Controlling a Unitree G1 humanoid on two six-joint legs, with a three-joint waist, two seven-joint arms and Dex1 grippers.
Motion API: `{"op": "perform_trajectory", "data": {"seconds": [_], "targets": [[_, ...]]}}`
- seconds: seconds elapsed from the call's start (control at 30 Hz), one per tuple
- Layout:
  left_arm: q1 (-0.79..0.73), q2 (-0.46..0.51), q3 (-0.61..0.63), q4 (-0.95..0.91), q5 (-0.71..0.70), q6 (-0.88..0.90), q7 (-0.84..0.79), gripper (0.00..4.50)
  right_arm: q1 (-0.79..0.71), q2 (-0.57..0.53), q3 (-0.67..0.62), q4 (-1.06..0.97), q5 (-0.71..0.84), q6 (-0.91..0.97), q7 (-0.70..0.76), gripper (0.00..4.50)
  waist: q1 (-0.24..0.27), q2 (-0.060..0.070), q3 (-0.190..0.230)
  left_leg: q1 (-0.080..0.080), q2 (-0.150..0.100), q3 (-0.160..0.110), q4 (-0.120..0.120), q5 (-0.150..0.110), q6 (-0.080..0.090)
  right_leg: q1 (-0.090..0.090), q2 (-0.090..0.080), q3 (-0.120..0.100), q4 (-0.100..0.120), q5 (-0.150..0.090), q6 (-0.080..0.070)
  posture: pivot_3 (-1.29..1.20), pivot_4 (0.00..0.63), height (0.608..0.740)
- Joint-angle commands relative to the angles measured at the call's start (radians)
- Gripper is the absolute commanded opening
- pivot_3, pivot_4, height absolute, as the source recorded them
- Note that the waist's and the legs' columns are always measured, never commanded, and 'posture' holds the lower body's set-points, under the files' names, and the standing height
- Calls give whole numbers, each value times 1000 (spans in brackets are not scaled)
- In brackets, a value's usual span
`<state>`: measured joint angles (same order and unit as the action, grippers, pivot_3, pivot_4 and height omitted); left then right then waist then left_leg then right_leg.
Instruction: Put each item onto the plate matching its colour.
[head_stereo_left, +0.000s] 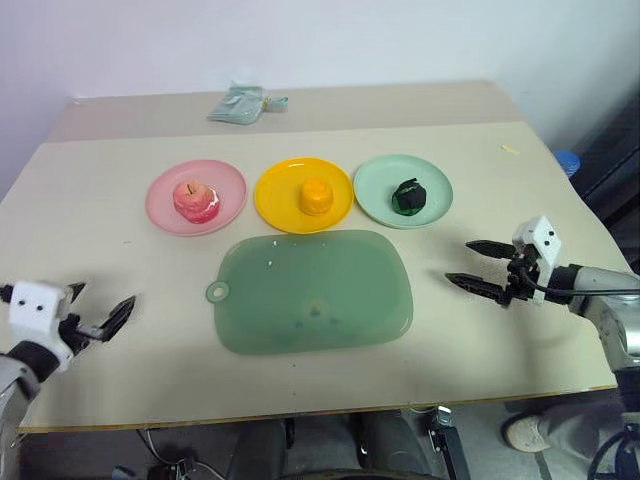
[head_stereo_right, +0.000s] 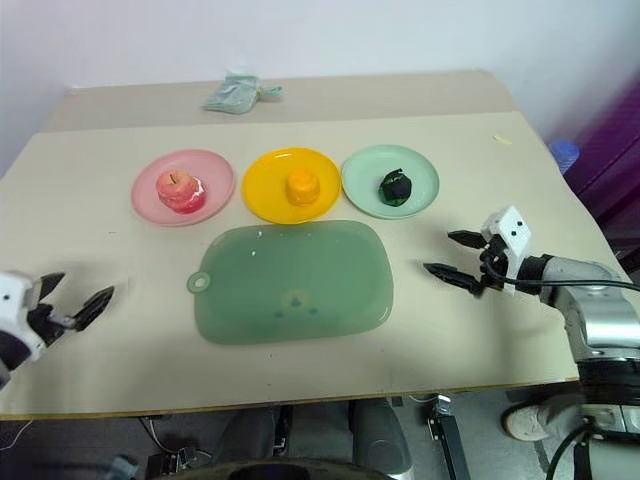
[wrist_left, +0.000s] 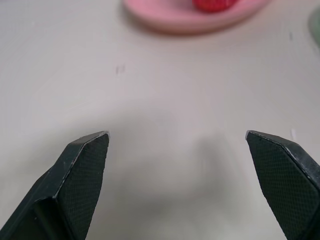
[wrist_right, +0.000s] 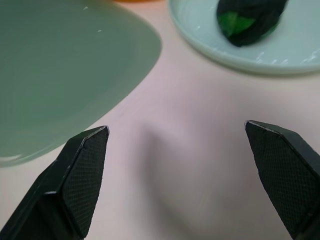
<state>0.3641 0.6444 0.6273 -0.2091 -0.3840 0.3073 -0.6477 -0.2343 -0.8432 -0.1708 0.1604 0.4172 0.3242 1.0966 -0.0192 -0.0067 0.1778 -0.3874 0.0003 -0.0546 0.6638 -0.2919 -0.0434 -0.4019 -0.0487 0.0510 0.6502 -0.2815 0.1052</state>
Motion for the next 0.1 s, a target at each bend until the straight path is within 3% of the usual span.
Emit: {"op": "perform_trajectory", "data": {"seconds": [0.03,0.1], "targets": [[23,-16,53,-79,-27,18,26,4500,-51,-7,-33,5,19,8,0,4435,5,0,0,0,0,0,0,0,0,0,0,0,0,0,0,0,150,740],[24,-34,51,-110,-35,33,50,4500,-91,5,-22,28,12,13,-8,4435,7,0,0,0,-1,-1,0,0,0,1,-1,0,0,0,0,0,150,740]]}}
